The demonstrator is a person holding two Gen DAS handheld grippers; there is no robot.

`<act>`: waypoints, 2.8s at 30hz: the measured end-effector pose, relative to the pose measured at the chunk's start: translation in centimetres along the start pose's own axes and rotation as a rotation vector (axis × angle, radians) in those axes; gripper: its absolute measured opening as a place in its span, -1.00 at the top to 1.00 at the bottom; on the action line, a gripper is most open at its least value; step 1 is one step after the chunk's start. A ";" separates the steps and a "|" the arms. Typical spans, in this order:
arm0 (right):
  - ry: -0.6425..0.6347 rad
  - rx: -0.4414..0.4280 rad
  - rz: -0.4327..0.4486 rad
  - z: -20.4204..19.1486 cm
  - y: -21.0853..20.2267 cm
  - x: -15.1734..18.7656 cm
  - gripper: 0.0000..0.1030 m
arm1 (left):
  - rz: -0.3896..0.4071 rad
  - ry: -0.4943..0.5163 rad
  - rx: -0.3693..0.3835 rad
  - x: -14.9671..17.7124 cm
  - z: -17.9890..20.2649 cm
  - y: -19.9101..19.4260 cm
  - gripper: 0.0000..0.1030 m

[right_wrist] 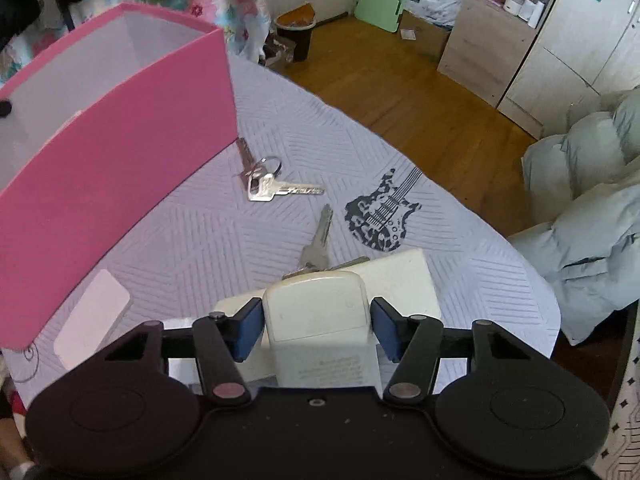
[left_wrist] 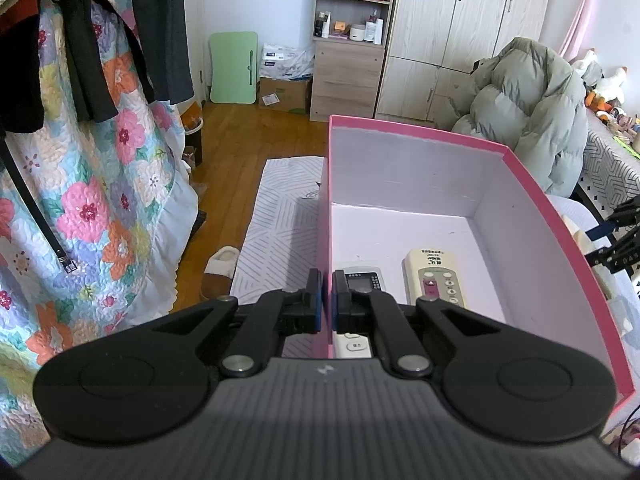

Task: Organize rigid objects
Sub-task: 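Grasp the beige TCL remote in the pile with the right gripper, then carry the beige TCL remote over the pink box and lower it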

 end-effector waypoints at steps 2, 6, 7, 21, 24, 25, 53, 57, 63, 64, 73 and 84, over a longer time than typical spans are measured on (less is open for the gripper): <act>0.022 0.009 0.011 0.0 0.0 -0.1 -0.38 | 0.000 0.000 0.001 0.0 0.1 0.0 0.92; 0.110 0.025 -0.008 1.4 0.3 -0.1 -0.49 | -0.002 0.000 0.002 0.0 0.1 0.0 0.92; 0.126 0.007 -0.019 1.4 0.3 0.1 -0.49 | -0.001 -0.001 0.003 0.0 0.1 0.0 0.91; -0.055 -0.124 -0.021 1.4 -0.6 2.4 -0.37 | -0.004 -0.004 0.006 0.1 -0.3 0.0 0.91; -0.018 -0.099 -0.010 1.0 -0.4 1.9 -0.19 | -0.005 0.001 0.004 0.0 -0.3 0.0 0.91; -0.002 -0.071 -0.022 1.0 -0.3 1.7 -0.19 | -0.006 0.002 0.002 0.0 -0.4 -0.1 0.91; 0.035 -0.198 0.371 -11.7 -12.2 -11.7 -0.18 | -0.009 -0.019 0.029 0.1 -1.2 0.0 0.90; 0.083 -0.322 0.290 -15.7 -7.9 -13.2 -0.18 | -0.007 -0.021 0.033 0.1 -1.2 0.0 0.90; 0.100 -0.320 0.203 -18.4 -0.7 -14.4 -0.18 | -0.006 -0.041 0.061 0.3 -1.6 0.1 0.88; 0.107 -0.312 0.205 -18.4 0.1 -14.6 -0.18 | -0.006 -0.043 0.065 0.3 -1.6 0.1 0.88; 0.239 -0.268 0.344 -18.6 1.9 -16.1 -0.18 | -0.006 -0.055 0.076 0.4 -1.8 0.1 0.86; -0.103 -0.291 0.265 -22.4 -0.1 -12.1 -0.18 | -0.005 -0.045 0.077 0.4 -1.6 0.0 0.86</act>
Point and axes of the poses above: each gripper's, at about its wrist camera, not at the fingertips, and y roughly the way its jaws point, z to its right, x to its underside, the point moved 6 cm from there along y, roughly the way its jaws point, and after that the axes turned 15 degrees about z, right-handed, at the moved point
